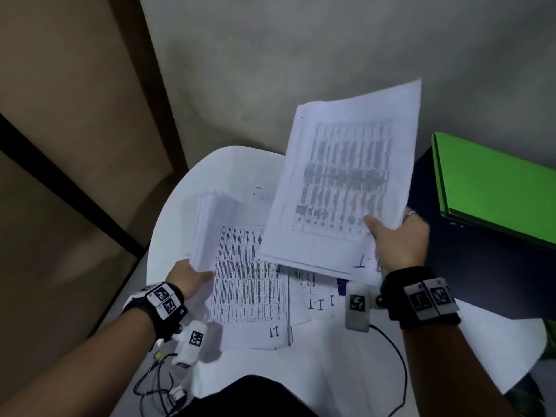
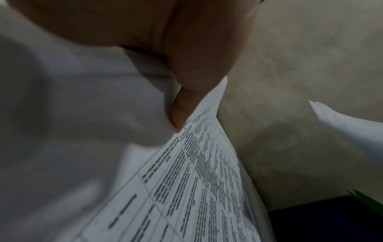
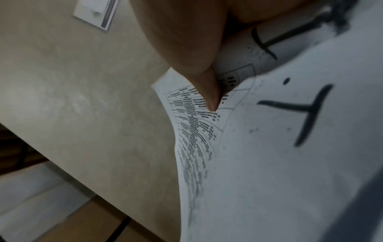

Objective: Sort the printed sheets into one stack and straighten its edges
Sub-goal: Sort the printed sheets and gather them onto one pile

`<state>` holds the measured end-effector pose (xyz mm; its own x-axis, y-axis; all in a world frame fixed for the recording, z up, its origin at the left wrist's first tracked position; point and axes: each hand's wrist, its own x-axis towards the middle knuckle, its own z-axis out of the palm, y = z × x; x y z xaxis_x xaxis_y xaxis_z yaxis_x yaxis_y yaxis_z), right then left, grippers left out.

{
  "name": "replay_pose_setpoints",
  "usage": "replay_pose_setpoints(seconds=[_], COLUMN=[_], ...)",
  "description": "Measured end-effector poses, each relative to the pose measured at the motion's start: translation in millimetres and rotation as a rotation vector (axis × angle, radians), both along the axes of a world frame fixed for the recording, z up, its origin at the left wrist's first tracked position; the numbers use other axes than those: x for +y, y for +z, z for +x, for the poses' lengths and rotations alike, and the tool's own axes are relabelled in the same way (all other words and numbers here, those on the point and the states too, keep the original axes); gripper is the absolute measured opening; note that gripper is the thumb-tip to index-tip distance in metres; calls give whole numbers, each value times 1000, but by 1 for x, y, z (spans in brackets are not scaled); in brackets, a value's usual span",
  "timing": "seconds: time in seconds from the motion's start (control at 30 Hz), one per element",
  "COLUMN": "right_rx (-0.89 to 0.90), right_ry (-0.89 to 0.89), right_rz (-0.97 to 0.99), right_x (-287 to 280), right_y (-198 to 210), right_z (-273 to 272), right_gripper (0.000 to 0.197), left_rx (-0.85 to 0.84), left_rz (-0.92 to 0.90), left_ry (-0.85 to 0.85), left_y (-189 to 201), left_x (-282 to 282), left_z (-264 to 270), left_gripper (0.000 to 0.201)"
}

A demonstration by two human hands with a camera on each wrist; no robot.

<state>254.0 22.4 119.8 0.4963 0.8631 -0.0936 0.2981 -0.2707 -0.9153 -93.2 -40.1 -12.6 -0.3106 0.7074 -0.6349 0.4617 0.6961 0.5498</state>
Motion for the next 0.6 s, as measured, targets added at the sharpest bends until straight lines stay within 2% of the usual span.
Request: replay_pose_setpoints(seconds=[0.03,0.1,0.13,0.17,0.23,0.27,0.3,0.33,0.4,0.47,0.5,0.53,0.6], right_rx=[23,8,-4,0,-4,-38,-124,-249,-412,-372,-347,-345,-450], right_ry=[22,89,139,193,280,310,330,348,417,501,514,483,328], right_rz=[-40,-130,-185,-237,-325,-355,-404,-452,-534,-543,-542,-525,-520], right_x=[0,-1,-4,-8,-17,-22,-25,-28,-31,-32,-32,-30,-22], right_y=[-10,-38,-55,-71,-101,-113,-124,-134,-148,-151,-150,-150,-147], right_z=[-4,-19,-29,-39,-56,-62,-66,-69,-74,-80,-81,-79,-69], right_gripper=[38,73,87,91,76,67,61,59,51,30,27,28,32], left_rx=[-13,-49,-102,-155,-291,-337,-373,-369,-275,-161,-107,-62,-23], left_rz=[55,119,121,143,126,94,60,54,72,96,109,123,139], left_ry=[12,43,80,131,264,335,375,363,261,162,106,73,28], left_y=[1,-1,0,1,-2,-5,-10,-4,1,-8,-11,-14,-17], left_x=[-1,-2,-2,-2,1,3,6,8,11,13,13,13,11], left_z=[3,6,7,7,2,0,-2,1,8,12,13,13,9], left_gripper=[28,21,24,30,50,67,78,81,70,43,29,29,32])
